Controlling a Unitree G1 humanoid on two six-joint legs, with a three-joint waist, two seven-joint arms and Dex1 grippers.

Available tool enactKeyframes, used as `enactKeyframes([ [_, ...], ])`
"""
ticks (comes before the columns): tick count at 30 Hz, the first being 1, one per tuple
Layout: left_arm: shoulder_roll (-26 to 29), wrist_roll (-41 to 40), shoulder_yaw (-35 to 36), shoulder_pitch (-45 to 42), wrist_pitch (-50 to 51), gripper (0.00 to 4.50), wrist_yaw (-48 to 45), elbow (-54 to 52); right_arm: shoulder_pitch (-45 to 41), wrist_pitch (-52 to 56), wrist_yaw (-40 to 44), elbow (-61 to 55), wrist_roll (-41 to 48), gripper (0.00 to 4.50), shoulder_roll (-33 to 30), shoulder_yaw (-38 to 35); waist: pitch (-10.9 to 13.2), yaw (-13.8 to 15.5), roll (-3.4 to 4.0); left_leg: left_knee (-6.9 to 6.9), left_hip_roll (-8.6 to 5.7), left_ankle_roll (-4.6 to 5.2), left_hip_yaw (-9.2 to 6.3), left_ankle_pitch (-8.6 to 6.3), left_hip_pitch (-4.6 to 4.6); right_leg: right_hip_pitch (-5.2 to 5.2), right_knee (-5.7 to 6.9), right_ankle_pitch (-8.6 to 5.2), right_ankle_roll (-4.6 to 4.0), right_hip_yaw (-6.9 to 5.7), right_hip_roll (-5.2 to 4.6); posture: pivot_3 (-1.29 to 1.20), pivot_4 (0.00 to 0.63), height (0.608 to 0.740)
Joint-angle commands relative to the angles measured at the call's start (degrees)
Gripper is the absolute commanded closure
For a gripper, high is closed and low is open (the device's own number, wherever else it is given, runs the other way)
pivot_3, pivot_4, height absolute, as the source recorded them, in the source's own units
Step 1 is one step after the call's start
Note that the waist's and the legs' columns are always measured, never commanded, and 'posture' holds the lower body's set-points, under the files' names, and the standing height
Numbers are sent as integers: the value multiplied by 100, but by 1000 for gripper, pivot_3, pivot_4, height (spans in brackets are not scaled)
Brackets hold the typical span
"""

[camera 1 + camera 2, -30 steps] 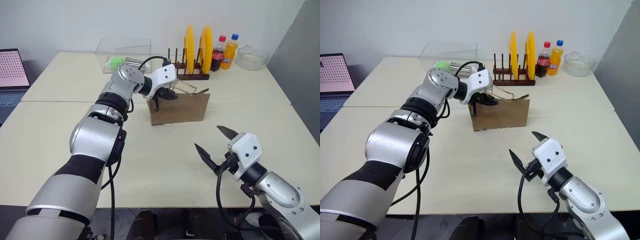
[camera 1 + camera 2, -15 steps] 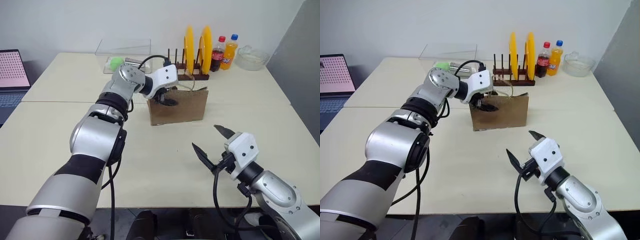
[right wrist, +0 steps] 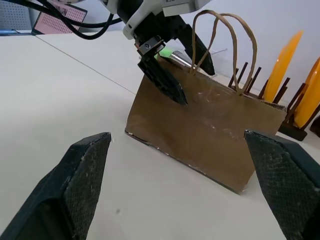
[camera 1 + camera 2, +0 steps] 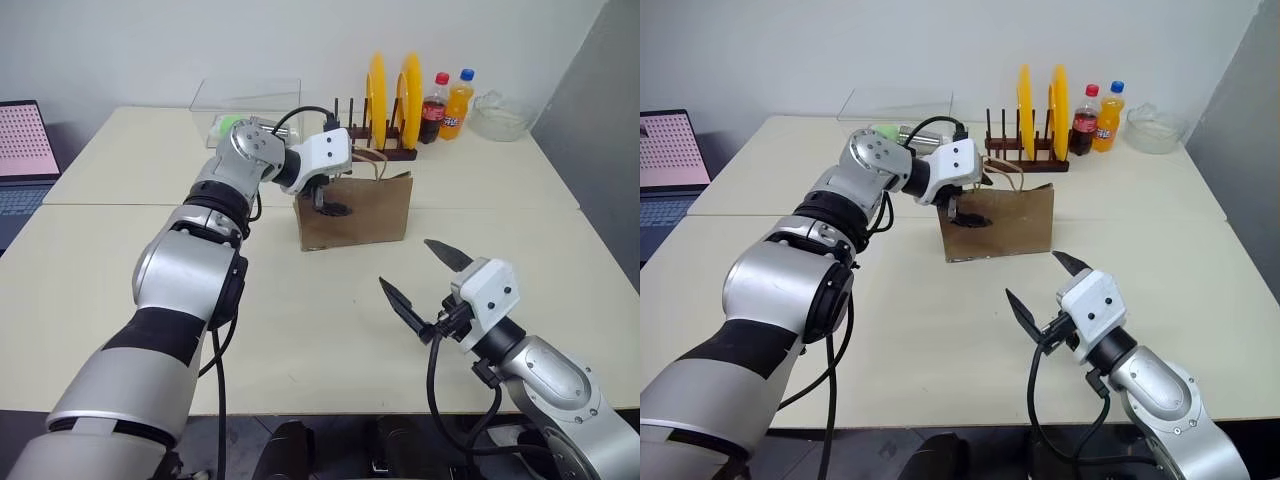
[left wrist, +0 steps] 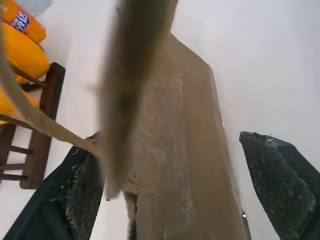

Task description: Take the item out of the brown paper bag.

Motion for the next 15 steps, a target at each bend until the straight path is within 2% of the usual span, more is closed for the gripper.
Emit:
enactKeyframes([
  [1,150,-155,204,-299,-122,209,2,-170,-55,-130,20,-100,-77,0,17,13,0,-1,0,0,0,0,0,0,1,0,0,0,0,0,0,0,150,740],
  [15,692,-854,961,-232,31,209,-183,-371,-264,-273,209,152,-225,0,-19,20,0,-11,0,2,0,0,4,0,8,0,11,0,0,5,0,0,150,740],
])
